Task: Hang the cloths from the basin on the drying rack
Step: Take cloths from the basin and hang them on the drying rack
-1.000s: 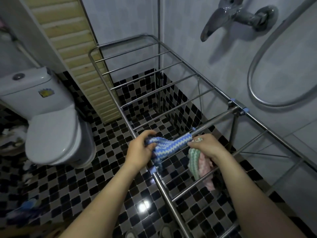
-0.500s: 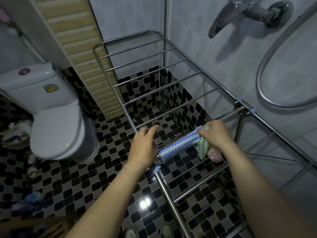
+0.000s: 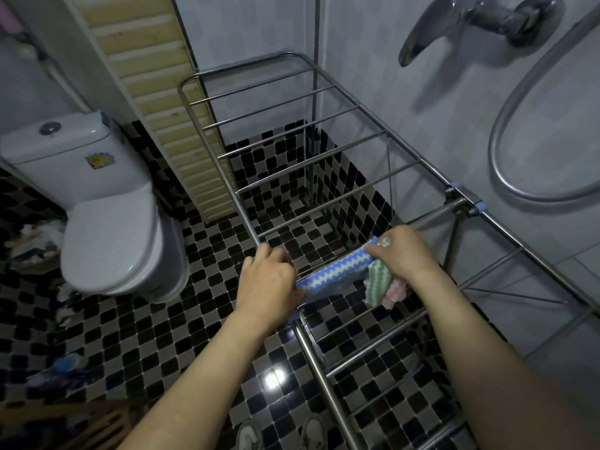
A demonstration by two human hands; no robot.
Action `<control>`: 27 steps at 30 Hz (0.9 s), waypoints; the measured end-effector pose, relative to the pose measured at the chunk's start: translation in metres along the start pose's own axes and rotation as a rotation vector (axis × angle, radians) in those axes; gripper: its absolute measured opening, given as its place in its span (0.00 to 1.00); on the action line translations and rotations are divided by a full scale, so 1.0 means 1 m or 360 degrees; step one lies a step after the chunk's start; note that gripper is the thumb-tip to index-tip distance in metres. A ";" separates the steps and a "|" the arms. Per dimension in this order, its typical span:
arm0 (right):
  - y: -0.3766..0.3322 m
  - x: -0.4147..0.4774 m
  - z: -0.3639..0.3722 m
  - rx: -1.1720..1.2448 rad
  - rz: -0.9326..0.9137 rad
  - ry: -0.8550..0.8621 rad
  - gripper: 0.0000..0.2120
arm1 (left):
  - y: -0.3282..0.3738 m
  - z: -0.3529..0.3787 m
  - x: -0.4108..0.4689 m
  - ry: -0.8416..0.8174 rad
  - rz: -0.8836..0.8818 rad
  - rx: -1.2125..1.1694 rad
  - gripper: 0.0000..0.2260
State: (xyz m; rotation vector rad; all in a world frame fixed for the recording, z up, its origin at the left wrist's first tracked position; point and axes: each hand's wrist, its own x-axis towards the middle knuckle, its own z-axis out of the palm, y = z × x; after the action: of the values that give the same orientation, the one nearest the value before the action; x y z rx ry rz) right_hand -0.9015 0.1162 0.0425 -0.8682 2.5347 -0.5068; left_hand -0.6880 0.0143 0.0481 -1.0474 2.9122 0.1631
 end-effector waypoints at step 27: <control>-0.007 -0.089 -0.057 0.1489 -0.0152 -0.0505 0.03 | 0.075 -0.041 -0.030 -0.0248 -0.0006 -0.2013 0.08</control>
State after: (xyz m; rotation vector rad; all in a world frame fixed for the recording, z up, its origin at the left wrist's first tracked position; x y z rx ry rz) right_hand -0.8616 0.1797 0.1169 -0.6201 1.6624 -1.3108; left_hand -0.7127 0.0857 0.0975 -0.9565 2.4491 2.1080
